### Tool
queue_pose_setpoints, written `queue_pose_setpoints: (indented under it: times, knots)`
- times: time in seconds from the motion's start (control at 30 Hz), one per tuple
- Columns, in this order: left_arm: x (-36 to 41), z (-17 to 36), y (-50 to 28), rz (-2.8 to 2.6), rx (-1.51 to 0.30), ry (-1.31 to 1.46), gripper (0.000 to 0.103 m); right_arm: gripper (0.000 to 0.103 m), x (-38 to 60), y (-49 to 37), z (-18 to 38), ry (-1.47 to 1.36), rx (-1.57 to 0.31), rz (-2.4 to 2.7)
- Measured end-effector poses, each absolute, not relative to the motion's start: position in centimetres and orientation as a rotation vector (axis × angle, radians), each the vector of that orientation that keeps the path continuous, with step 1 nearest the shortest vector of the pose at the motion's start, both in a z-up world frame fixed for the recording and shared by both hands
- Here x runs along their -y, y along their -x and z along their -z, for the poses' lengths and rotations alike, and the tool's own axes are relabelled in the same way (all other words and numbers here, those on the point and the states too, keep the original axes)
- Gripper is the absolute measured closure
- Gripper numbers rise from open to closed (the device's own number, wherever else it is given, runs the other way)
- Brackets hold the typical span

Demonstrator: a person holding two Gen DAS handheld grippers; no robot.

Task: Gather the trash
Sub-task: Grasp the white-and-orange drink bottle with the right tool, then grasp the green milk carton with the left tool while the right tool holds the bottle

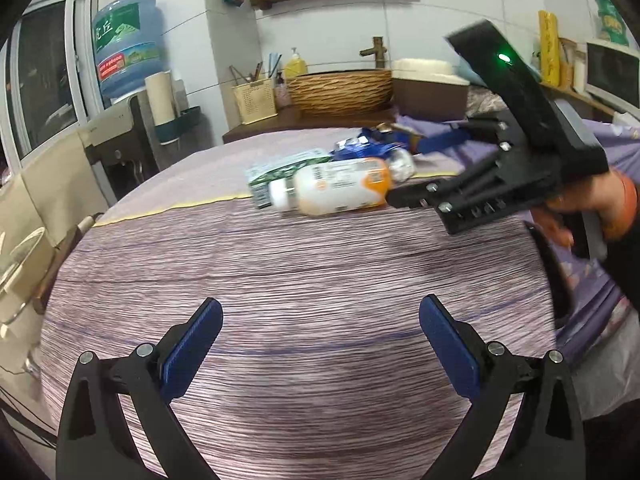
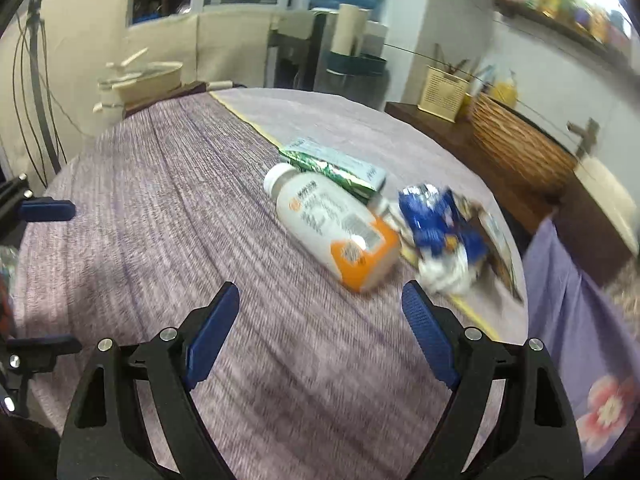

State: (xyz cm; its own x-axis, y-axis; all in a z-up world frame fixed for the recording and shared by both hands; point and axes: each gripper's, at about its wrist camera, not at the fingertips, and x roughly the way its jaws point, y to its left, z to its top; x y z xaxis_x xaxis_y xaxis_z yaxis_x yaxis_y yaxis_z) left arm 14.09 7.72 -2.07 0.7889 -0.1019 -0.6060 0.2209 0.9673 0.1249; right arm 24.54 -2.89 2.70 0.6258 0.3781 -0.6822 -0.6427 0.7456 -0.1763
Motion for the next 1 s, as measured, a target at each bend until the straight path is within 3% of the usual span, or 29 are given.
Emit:
queue_pose_setpoints:
  times: [0.43,0.57,0.67,1.0]
  knots:
    - [-11.4,2.7,-16.4,0.184,-0.672,-0.253,0.005,0.021,-5.7,-33.2,0.4,0.872,-0.788,-0.722]
    - [-11.6,3.0,-17.2,0.183,-0.675,-0.294,0.005,0.034,-6.7,-34.3,2.2,0.993,-0.826,-0.715]
    - [-11.8,3.0,-18.1,0.201,-0.677,-0.308,0.005,0.039,-6.6,-34.8,2.2,0.967,-0.849,-0.744]
    - [-13.3,3.9,-21.3,0.224,-0.741,-0.228,0.005,0.041,-4.8,-31.5,1.6,0.826,-0.827,-0.777]
